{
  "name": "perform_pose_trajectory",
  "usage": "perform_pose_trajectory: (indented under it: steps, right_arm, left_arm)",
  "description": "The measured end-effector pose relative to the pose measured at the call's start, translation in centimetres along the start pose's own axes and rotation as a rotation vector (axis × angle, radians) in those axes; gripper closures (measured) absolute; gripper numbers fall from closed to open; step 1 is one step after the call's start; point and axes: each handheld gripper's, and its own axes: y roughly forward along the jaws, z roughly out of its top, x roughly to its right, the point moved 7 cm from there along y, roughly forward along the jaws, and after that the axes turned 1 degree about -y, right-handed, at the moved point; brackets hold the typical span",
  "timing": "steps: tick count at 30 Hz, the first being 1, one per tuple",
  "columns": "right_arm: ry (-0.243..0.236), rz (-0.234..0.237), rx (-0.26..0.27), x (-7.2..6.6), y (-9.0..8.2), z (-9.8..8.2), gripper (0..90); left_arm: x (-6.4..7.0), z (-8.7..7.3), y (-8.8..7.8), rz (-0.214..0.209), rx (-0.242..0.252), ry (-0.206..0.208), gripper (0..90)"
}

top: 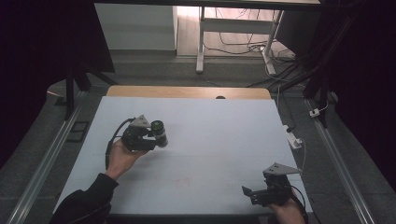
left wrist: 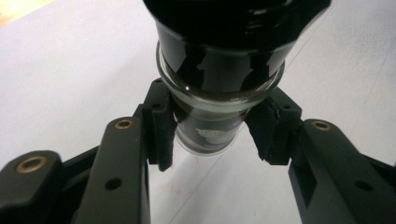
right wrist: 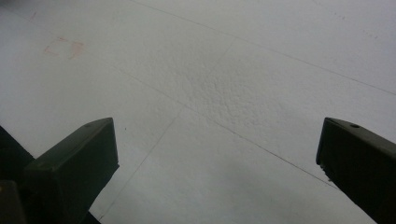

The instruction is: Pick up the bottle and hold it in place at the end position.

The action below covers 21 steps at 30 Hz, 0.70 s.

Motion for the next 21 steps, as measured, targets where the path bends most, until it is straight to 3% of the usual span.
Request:
perform_pose_trajectory:
  steps: [8,21]
  right_arm:
    - [-0.002,0.001,0.0,0.0,0.0,0.0,0.0]
    - [-0.005,0.005,0.0,0.0,0.0,0.0,0.0]
  left_arm:
    - [0.8,1.9,2.3,0.005,-0.001,0.028,53.6]
    - [1.0,4.5,6.2,-0.012,-0.004,0.019,53.6]
